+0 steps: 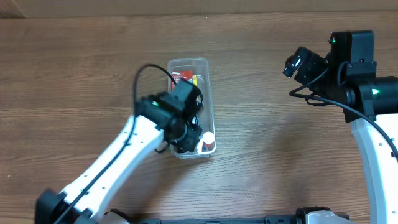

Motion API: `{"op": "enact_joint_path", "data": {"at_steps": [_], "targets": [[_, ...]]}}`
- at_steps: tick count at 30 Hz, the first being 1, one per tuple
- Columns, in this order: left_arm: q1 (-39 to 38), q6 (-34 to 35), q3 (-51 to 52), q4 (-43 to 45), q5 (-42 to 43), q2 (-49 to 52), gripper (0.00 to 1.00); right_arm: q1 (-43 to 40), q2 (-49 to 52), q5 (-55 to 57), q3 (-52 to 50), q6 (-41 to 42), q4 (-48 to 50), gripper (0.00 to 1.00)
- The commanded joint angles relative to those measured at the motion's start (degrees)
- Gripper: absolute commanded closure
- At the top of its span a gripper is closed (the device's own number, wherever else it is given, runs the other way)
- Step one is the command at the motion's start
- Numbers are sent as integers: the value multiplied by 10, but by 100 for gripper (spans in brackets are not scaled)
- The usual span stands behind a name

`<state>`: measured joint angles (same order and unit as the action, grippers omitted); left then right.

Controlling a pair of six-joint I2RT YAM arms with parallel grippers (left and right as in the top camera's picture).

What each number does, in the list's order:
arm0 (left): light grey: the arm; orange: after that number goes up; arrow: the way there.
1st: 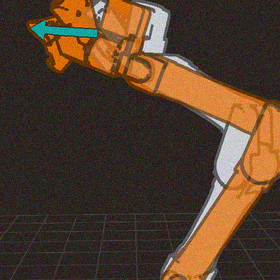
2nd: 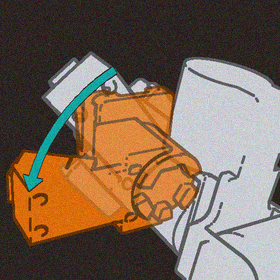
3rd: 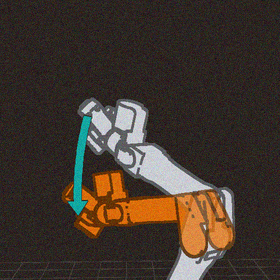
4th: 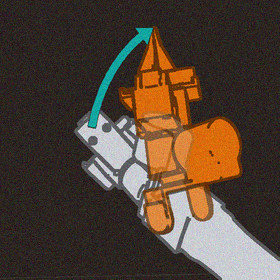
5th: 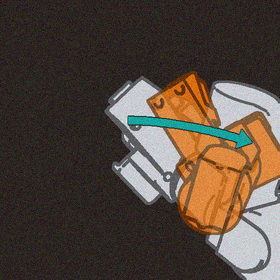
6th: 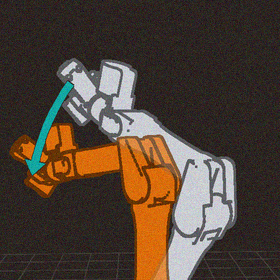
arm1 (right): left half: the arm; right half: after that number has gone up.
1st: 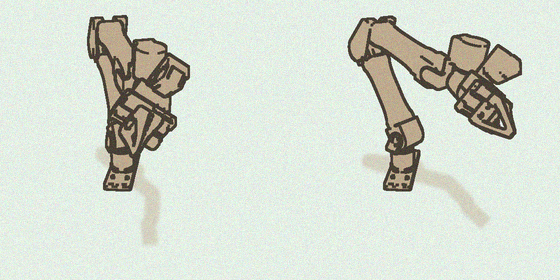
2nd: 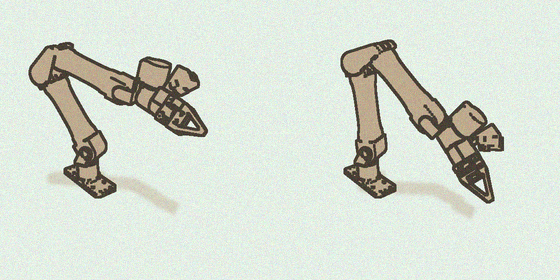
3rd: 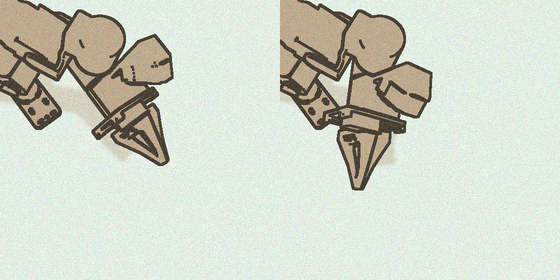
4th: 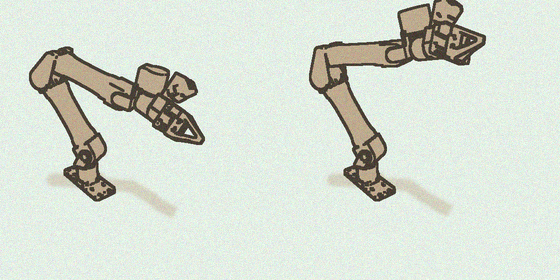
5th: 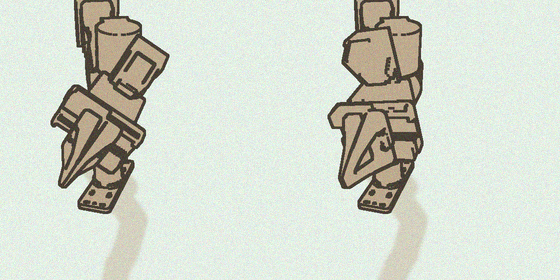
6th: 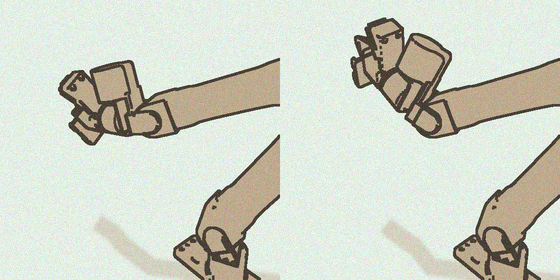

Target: Pack container

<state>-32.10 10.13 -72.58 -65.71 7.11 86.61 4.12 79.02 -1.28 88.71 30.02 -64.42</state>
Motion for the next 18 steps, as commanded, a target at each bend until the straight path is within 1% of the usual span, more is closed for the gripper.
{"op": "enact_joint_path", "data": {"at_steps": [1,5,9,12,15,16,17,18], "targets": [[50,8,-128,-65,-73,-68,42,-2,-4,1,3,2,2,0],[94,8,-216,-135,-177,-137,42,-2,-4,1,3,2,2,0],[99,53,-219,-164,-272,-258,41,-2,-4,1,3,2,2,0],[100,99,-189,-172,-311,-364,33,-2,-4,1,3,2,2,0],[99,151,-108,-146,-334,-476,23,-2,-4,1,3,2,2,0],[99,167,-68,-131,-341,-514,16,-2,-4,1,3,2,2,0],[99,178,-37,-120,-346,-541,4,-2,-4,1,3,2,2,0],[99,188,-7,-106,-348,-565,0,-2,-4,1,3,2,2,0]]}}
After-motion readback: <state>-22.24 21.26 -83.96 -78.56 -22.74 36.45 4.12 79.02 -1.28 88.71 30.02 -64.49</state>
